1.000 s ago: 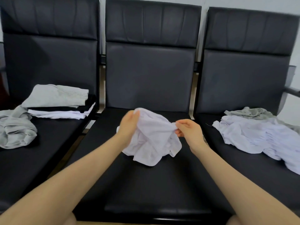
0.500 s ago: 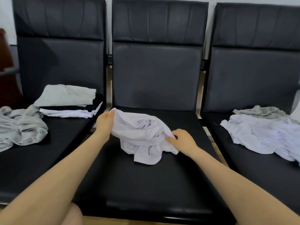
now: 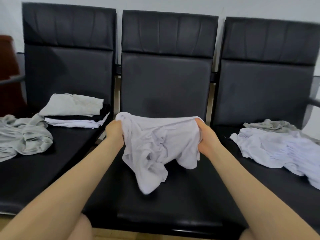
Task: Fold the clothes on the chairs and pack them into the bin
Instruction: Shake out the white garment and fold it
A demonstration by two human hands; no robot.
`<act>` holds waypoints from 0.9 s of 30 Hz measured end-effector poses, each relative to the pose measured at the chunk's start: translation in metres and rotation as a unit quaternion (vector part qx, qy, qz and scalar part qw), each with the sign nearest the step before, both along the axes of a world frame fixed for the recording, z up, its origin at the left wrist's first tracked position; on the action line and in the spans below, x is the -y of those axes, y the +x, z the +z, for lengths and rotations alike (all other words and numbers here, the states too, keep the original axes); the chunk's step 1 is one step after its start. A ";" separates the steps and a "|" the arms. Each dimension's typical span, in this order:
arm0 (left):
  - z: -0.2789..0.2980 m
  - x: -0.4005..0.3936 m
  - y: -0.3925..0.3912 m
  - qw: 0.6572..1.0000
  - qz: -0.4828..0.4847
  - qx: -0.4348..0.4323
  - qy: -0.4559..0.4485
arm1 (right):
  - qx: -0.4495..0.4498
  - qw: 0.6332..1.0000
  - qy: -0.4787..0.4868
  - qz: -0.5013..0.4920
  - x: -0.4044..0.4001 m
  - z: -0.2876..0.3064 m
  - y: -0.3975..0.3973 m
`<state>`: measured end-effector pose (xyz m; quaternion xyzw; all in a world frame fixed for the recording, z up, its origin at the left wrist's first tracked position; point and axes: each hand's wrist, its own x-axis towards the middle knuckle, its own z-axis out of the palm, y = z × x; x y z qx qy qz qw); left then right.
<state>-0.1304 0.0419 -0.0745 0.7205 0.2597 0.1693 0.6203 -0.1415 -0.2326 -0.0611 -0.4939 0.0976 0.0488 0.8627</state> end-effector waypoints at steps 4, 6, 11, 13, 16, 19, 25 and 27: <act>-0.019 0.017 -0.011 0.991 -0.124 -0.002 0.053 | -0.070 0.926 -0.369 -0.035 0.008 -0.025 0.010; -0.033 0.013 -0.016 0.959 -0.155 -0.021 0.236 | -0.033 0.813 -0.581 -0.012 0.016 -0.041 0.009; -0.037 0.006 -0.031 0.916 -0.231 -0.057 0.322 | 0.193 0.772 -0.606 0.001 0.008 -0.053 -0.012; -0.038 0.008 -0.042 0.902 -0.260 -0.101 0.330 | 0.236 0.792 -0.555 0.094 -0.008 -0.047 -0.026; -0.034 0.006 -0.061 0.894 -0.313 -0.120 0.298 | 0.260 0.731 -0.574 0.261 -0.031 -0.051 -0.044; -0.037 0.001 -0.075 0.866 -0.391 -0.116 0.290 | 0.295 0.648 -0.624 0.321 -0.045 -0.063 -0.050; -0.018 -0.015 -0.077 0.948 -0.295 -0.045 -0.108 | 0.179 0.895 -0.330 0.241 -0.029 -0.034 -0.042; -0.009 -0.025 -0.071 0.939 -0.241 -0.017 -0.244 | 0.176 0.939 -0.245 0.162 -0.015 -0.025 -0.036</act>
